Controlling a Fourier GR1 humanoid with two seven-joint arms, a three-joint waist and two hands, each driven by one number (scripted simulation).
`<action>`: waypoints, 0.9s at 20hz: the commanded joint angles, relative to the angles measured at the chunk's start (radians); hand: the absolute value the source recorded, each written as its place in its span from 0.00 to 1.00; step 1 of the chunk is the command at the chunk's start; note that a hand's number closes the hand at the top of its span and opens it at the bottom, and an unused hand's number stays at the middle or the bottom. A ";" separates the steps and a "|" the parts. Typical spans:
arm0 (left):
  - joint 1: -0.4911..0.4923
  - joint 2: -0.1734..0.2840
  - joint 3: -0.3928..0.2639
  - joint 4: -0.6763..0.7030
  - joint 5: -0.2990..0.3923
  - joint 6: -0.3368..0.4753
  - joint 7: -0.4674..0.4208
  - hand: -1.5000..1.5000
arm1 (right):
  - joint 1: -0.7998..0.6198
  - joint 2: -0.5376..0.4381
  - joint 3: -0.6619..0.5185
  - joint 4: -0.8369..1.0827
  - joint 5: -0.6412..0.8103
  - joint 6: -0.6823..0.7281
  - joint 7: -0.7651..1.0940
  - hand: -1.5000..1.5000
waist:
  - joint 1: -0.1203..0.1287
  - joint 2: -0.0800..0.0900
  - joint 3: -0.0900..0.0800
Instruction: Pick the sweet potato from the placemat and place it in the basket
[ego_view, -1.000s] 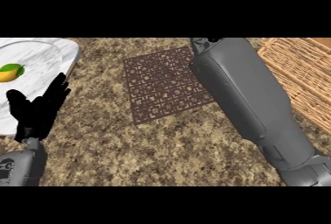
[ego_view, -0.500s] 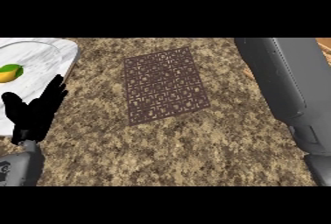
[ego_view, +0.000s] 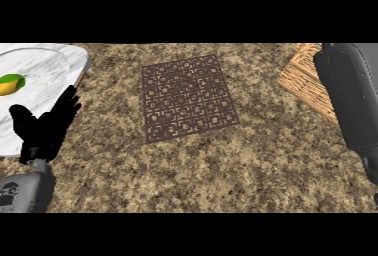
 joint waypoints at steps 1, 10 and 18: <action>-0.019 0.003 0.003 0.003 0.003 -0.001 0.018 0.50 | 0.104 -0.052 -0.059 -0.009 -0.064 -0.022 -0.102 1.00 | 0.002 0.002 0.000; -0.020 0.021 0.017 -0.036 0.014 -0.012 0.030 0.50 | 0.185 -0.065 -0.150 0.028 0.026 -0.254 -0.047 1.00 | 0.002 0.004 0.000; -0.039 -0.007 -0.001 0.034 -0.001 -0.014 -0.014 0.50 | 0.131 -0.099 -0.260 0.244 -0.172 -0.265 -0.332 0.00 | 0.017 0.007 0.001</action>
